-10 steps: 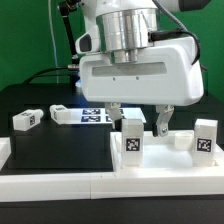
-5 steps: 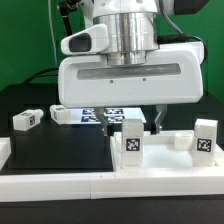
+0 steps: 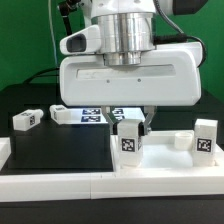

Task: Assemble square table

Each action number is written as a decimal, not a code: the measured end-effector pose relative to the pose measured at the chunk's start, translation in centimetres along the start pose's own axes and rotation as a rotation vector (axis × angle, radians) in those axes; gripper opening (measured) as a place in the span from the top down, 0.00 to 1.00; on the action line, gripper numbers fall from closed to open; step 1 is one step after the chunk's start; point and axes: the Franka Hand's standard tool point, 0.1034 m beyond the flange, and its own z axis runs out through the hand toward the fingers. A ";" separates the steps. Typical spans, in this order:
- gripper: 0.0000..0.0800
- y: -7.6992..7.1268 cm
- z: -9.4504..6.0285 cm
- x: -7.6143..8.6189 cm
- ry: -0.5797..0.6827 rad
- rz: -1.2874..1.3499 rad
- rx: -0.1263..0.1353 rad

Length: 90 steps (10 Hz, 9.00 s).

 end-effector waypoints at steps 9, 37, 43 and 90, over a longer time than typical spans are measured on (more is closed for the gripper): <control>0.64 0.3 -0.1 0.0 -0.080 0.973 -0.010; 0.45 -0.4 0.4 0.2 -0.078 0.883 -0.041; 0.19 -0.1 0.8 0.5 -0.047 0.208 -0.015; 0.19 -1.0 1.1 -12.1 -0.068 1.300 -0.041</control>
Offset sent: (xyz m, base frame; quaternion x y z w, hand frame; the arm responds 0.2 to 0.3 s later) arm 0.0130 0.0164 -0.0039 0.0286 -0.0588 0.3258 0.9432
